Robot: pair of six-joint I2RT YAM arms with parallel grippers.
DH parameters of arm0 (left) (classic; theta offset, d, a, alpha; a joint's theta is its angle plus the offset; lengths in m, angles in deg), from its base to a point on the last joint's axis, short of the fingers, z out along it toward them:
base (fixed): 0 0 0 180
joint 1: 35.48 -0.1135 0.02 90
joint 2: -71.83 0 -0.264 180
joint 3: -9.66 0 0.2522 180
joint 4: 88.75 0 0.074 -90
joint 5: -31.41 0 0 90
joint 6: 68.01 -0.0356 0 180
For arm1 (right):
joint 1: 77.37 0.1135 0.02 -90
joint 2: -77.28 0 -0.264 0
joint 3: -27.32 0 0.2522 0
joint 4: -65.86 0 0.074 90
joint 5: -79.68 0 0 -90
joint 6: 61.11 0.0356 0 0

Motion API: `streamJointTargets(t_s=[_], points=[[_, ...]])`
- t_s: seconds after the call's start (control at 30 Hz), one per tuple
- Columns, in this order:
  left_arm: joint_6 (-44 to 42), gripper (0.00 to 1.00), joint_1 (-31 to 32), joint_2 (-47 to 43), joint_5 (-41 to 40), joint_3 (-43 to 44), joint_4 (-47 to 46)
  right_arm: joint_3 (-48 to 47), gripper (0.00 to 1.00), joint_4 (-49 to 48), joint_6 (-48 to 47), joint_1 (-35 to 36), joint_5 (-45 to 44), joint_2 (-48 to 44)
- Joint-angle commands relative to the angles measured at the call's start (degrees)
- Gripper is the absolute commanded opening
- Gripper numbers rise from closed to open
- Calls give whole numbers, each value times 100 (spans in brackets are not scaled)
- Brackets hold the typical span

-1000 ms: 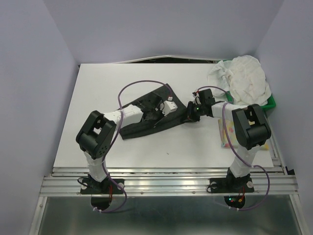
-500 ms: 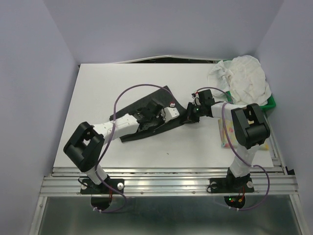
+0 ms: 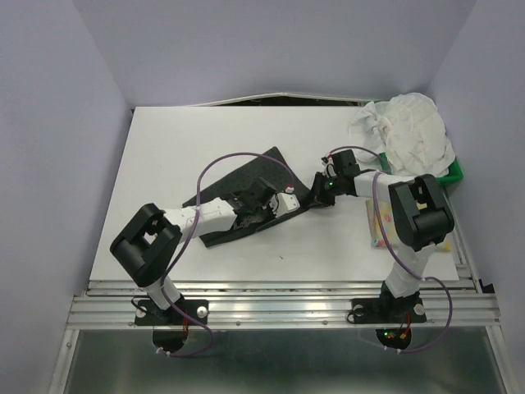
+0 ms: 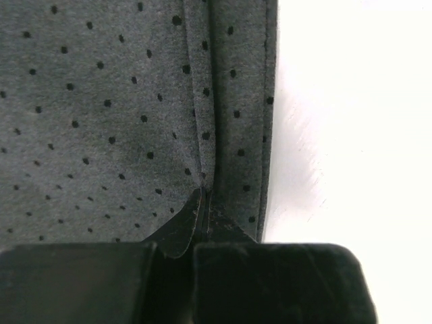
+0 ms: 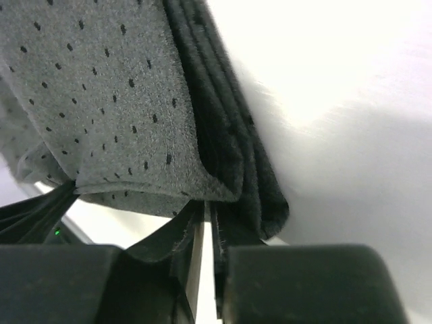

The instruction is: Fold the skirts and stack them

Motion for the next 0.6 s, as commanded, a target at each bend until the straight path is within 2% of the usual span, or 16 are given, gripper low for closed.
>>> streamJointTargets(t_s=[0.0,0.13,0.27,0.3,0.4,0.5,0.57], points=[[177,0,54,275,284,-30,36,-269,17,508,-234,-25,-425,-498],[309,0,54,531,478,137,63,-323,29,799,-181,-201,-548,-1035],[380,0,54,470,566,330,71,-200,31,913,-94,-315,-855,-1291],[388,0,63,443,557,391,54,-173,31,949,-85,-315,-925,-1274],[345,1,90,452,373,488,62,-94,39,1028,-32,-455,-1014,-1055],[187,8,90,382,294,419,63,-94,40,958,-155,-456,-1005,-800],[82,8,90,320,249,409,54,-181,40,818,-242,-508,-1127,-520]])
